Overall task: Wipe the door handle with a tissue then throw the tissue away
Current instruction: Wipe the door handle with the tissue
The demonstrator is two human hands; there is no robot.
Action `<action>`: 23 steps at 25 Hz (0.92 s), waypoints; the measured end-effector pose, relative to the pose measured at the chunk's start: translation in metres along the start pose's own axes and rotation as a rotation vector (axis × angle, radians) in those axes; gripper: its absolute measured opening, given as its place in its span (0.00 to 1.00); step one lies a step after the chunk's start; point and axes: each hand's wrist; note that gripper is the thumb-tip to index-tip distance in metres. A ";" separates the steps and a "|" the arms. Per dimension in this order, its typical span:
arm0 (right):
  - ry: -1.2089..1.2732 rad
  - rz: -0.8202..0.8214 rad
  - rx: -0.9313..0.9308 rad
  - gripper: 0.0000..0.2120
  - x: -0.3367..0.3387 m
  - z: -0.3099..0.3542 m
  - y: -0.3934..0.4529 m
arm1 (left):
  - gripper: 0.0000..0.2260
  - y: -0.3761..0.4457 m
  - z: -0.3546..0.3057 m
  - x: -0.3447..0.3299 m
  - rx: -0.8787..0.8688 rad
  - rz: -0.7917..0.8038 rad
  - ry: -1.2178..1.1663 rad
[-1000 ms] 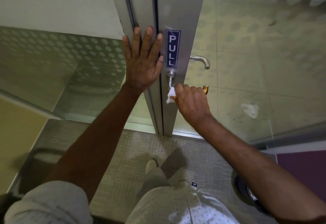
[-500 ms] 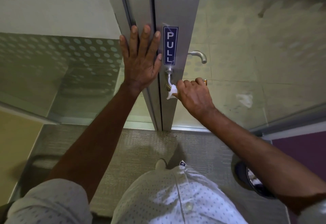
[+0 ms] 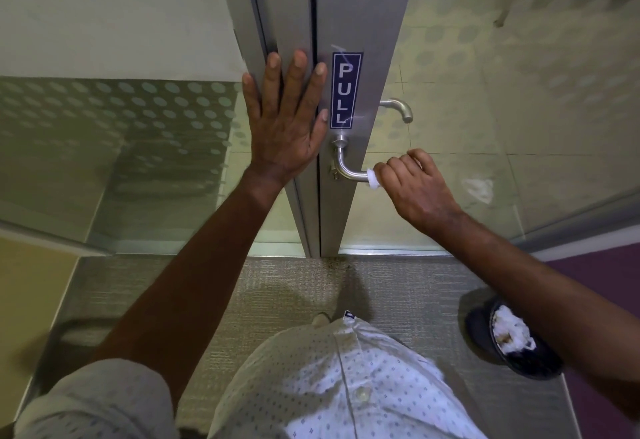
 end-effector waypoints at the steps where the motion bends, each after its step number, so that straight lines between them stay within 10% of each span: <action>1: -0.006 -0.005 0.011 0.06 0.002 0.000 0.005 | 0.34 -0.001 0.001 -0.001 -0.005 -0.004 0.003; 6: -0.001 0.092 0.032 0.21 0.007 -0.005 0.024 | 0.34 0.000 0.002 -0.002 -0.009 -0.020 -0.018; 18: -0.006 -0.094 0.085 0.03 -0.015 -0.024 0.001 | 0.34 -0.003 0.005 -0.007 -0.017 -0.007 -0.013; 23: 0.122 0.066 0.083 0.19 0.000 -0.022 0.019 | 0.33 -0.002 0.003 -0.003 -0.017 -0.003 -0.019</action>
Point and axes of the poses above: each hand's wrist, its own y-axis towards the middle knuckle, its own x-axis out of the back of the hand, z = x × y, and after that the axes turned 7 degrees about z, right-handed
